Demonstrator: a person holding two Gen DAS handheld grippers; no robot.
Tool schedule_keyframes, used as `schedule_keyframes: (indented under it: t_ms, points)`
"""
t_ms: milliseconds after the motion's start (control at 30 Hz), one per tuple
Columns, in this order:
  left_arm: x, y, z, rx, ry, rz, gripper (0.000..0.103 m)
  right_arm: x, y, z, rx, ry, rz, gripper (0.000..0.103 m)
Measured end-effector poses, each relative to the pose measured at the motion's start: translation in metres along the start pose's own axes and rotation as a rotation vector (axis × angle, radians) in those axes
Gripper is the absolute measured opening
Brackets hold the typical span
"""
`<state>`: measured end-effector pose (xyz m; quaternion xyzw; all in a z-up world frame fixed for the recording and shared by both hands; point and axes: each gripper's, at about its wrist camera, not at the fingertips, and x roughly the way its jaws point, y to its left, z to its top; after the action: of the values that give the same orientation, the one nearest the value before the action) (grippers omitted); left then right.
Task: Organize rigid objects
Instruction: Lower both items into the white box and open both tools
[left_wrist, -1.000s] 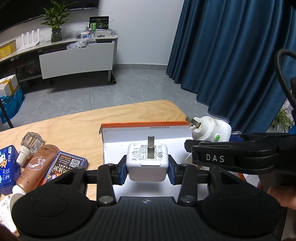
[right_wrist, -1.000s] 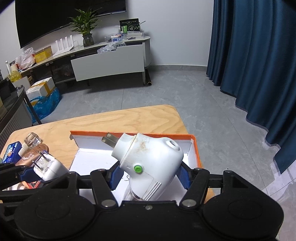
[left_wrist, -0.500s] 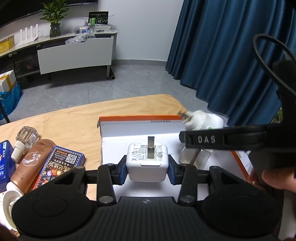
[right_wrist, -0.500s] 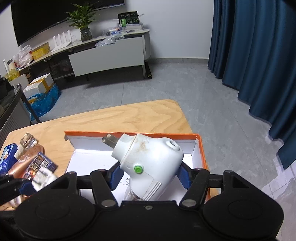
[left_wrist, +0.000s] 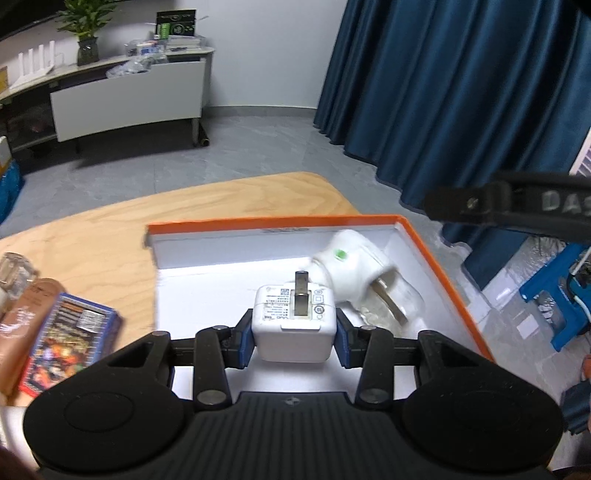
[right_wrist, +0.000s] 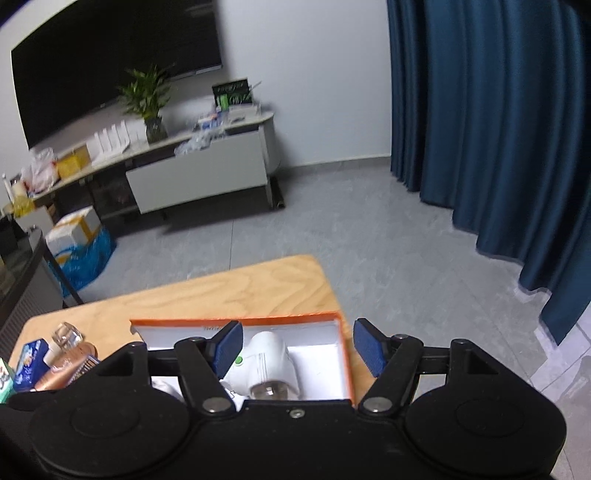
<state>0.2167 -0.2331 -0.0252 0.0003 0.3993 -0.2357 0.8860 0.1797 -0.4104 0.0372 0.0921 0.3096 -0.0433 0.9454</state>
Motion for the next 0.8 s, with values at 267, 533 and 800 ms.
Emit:
schedule_keyframes:
  t_ms: [267, 533, 800]
  points:
    - [-0.01, -0.019, -0.002, 0.021, -0.03, -0.023, 0.064, -0.023, -0.002, -0.005, -0.007, -0.021, -0.02, 0.083]
    - [-0.043, -0.008, -0.011, 0.008, -0.053, 0.06, 0.074, -0.037, 0.001, -0.017, 0.017, -0.006, -0.018, 0.086]
    - [-0.08, 0.018, -0.031, -0.043, -0.072, 0.135, 0.078, -0.046, 0.027, -0.044, -0.015, 0.038, 0.021, 0.087]
